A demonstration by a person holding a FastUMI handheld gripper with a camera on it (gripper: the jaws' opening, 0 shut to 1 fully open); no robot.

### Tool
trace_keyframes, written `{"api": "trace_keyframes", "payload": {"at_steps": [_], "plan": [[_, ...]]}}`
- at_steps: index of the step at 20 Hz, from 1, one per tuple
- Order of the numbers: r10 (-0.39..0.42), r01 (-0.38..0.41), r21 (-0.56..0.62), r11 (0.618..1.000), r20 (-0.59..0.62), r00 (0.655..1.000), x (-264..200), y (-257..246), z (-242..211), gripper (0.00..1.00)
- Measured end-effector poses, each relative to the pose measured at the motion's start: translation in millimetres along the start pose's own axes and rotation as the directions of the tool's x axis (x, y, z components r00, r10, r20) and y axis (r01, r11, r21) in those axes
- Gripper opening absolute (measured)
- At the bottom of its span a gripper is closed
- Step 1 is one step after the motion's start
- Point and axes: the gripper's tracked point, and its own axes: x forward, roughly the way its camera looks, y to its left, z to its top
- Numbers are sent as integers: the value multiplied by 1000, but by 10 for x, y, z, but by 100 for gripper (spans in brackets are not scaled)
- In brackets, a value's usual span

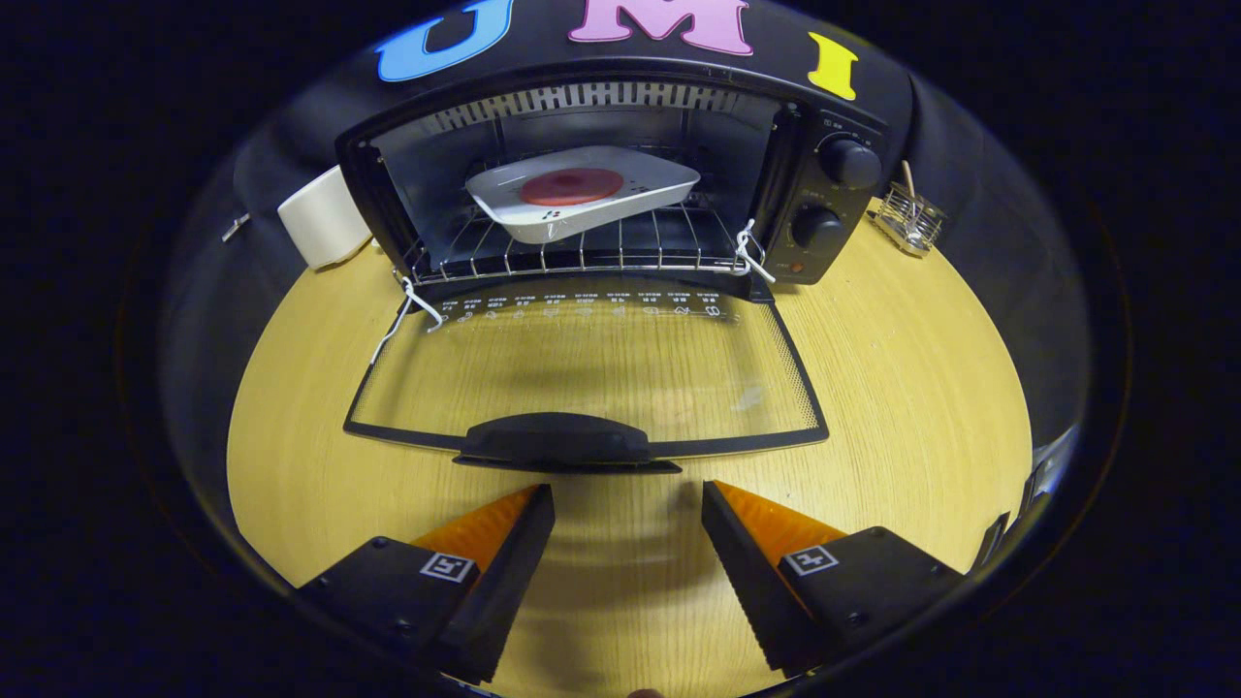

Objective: Open the toaster oven, put the food inside, and close the toaster oven door.

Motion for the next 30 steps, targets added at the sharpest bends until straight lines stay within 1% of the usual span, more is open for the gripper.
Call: {"api": "trace_keyframes", "payload": {"at_steps": [4,9,12,14,17,19,21,24,26,30], "plan": [[-2,2,14,1000,-1,1000,98,13,59,99],[-6,7,-50,999,26,1000,62,25,111,99],[2,4,-105,995,57,998,-86,23,213,99],[25,-17,-108,994,68,997,-208,43,337,99],[57,-47,-89,995,117,992,-405,53,560,99],[84,-76,-56,996,163,983,-545,68,767,99],[104,-95,-49,994,207,973,-616,74,1035,99],[84,-69,-65,995,276,957,-726,41,1433,100],[89,-78,-49,996,308,947,-861,39,1618,100],[89,-89,-20,996,419,904,-1082,-198,1885,100]]}}
